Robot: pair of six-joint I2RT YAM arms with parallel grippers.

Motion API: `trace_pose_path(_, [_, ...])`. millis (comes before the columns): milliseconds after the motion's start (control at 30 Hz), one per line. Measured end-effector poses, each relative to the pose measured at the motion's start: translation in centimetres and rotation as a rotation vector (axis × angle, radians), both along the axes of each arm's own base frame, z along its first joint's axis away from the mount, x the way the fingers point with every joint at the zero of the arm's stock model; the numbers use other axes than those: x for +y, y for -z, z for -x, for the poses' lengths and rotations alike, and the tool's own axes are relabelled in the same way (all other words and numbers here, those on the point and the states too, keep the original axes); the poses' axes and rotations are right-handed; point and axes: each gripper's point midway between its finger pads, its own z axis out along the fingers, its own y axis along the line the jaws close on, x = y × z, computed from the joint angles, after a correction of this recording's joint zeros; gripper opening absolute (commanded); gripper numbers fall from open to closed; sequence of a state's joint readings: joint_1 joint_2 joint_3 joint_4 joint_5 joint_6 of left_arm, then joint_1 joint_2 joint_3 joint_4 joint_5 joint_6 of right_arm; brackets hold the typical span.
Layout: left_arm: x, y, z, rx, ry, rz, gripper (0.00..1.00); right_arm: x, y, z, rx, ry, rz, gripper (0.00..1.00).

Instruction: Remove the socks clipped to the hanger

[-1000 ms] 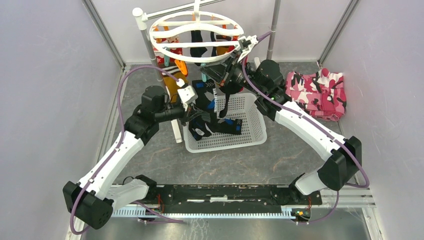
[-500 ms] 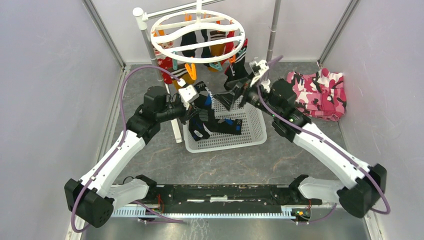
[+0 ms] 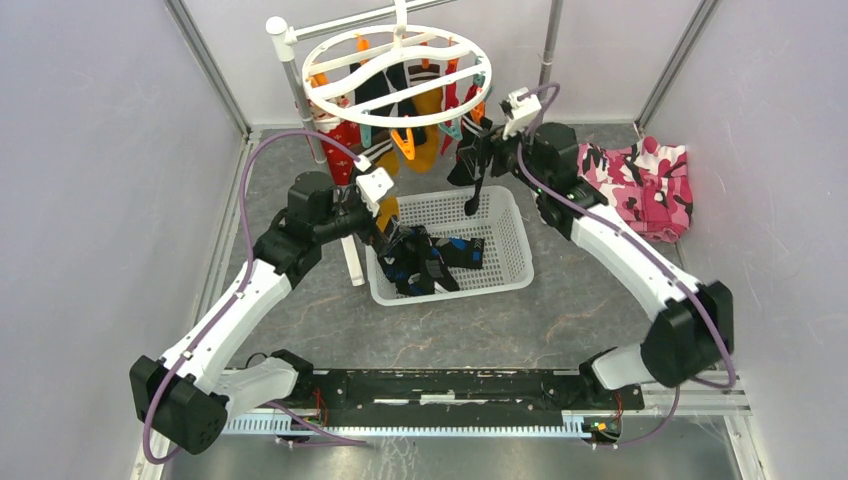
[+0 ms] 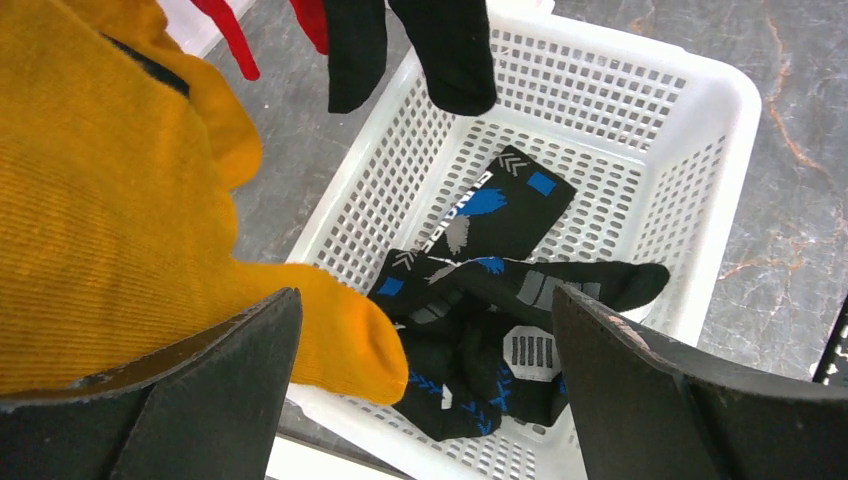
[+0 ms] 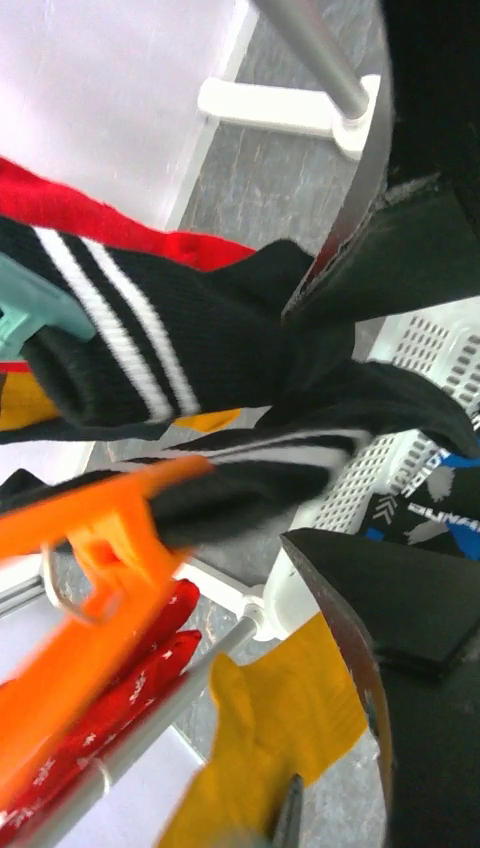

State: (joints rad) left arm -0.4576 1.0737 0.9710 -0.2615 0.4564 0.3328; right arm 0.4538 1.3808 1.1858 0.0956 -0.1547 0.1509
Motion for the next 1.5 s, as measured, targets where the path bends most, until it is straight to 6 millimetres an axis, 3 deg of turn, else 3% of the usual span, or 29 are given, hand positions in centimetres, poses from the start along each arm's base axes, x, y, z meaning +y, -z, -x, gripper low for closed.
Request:
trace_pose_path(133, [0.3, 0.0, -0.3, -0.005, -0.021, -0.007, 1.00, 1.3, 1.1, -2.4, 0.017, -0.023, 0.023, 0.15])
trace_pose_path(200, [0.4, 0.0, -0.5, -0.007, -0.030, -0.009, 1.00, 1.5, 1.3, -2.8, 0.018, -0.029, 0.018, 0.01])
trace_pose_path(333, [0.2, -0.1, -0.2, -0.006, -0.016, -0.004, 1.00, 1.8, 0.5, -2.3, 0.001, -0.060, -0.017, 0.00])
trace_pose_path(467, [-0.3, -0.3, 0.4, -0.002, 0.028, 0.012, 1.00, 2.2, 0.2, -0.2, 0.000, -0.116, -0.051, 0.00])
trace_pose_path(633, [-1.1, -0.7, 1.4, 0.018, 0.090, 0.040, 1.00, 3.7, -0.1, 4.6, 0.018, -0.251, -0.095, 0.00])
trace_pose_path(767, [-1.9, -2.2, 2.2, 0.042, 0.131, 0.097, 1.00, 6.0, -1.8, 8.3, 0.007, -0.407, -0.134, 0.00])
trace_pose_path(1033, [-2.7, -4.1, 2.8, 0.064, 0.162, 0.161, 1.00, 9.5, -3.9, 13.5, 0.023, -0.645, -0.208, 0.00])
trace_pose_path(1267, [-3.1, -6.0, 3.0, 0.057, 0.199, 0.191, 1.00, 10.6, -6.1, 16.4, 0.021, -0.781, -0.291, 0.00])
trace_pose_path(1500, [-3.7, -8.9, 4.4, 0.023, 0.335, 0.197, 0.99, 10.9, -6.4, 17.4, 0.051, -0.840, -0.319, 0.02])
